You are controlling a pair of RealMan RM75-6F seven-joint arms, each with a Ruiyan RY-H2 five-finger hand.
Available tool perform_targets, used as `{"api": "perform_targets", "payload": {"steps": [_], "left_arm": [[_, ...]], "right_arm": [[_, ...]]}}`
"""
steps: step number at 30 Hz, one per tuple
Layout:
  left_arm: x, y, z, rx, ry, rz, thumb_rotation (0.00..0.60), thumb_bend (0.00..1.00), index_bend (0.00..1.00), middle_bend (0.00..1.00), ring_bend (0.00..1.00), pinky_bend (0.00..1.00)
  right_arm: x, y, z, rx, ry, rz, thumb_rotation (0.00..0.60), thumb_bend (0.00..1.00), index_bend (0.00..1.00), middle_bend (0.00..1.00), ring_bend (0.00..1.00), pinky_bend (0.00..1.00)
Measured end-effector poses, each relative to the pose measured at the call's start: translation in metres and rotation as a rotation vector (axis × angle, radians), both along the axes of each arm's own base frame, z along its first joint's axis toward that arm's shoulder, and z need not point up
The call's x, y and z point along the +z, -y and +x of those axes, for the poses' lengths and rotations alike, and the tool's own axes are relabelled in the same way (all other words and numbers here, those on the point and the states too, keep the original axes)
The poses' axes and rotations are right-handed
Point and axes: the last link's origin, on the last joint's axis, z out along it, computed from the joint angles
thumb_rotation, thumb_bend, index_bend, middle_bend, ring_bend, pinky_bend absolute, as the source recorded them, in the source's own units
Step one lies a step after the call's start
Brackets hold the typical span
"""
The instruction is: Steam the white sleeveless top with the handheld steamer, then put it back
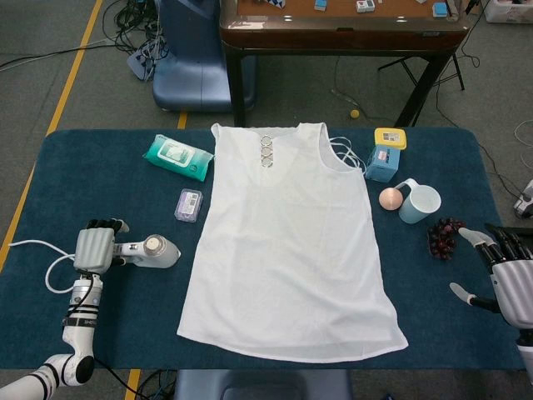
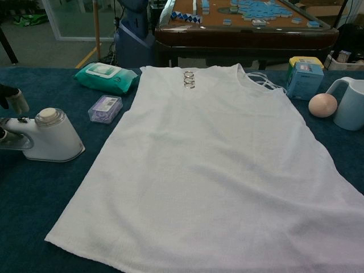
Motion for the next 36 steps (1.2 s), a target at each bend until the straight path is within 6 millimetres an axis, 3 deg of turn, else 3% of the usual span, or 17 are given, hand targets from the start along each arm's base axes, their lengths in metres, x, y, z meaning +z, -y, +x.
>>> {"api": "perform_targets", "payload": {"steps": [11, 21, 27, 36], "left_arm": [[-0.009, -0.025, -0.010, -0.007, -0.070, 0.002, 0.600, 0.11, 0.54, 0.51, 0.42, 0.33], [-0.019, -0.023, -0.006, -0.059, -0.027, -0.026, 0.600, 0.11, 0.77, 0.67, 0.56, 0.53], [-0.019, -0.023, -0.007, -0.062, 0.062, -0.057, 0.600, 0.11, 0.84, 0.74, 0.62, 0.64], [-0.014, -0.025, -0.007, -0.025, 0.267, -0.109, 0.600, 0.12, 0.86, 0.76, 0.64, 0.70]], "right_arm": [[-0.003, 0.003, 0.000, -0.014, -0.003, 0.012, 0.600, 0.14, 0.18, 0.25, 0.12, 0.12], [-0.004, 0.002, 0.000, -0.025, -0.005, 0.017, 0.600, 0.14, 0.18, 0.25, 0.12, 0.12], [-0.005, 0.002, 0.001, -0.025, -0.006, 0.018, 0.600, 0.14, 0.18, 0.25, 0.12, 0.12], [-0.007, 0.000, 0.003, -0.024, -0.007, 0.028, 0.600, 0.14, 0.18, 0.25, 0.12, 0.14]]}}
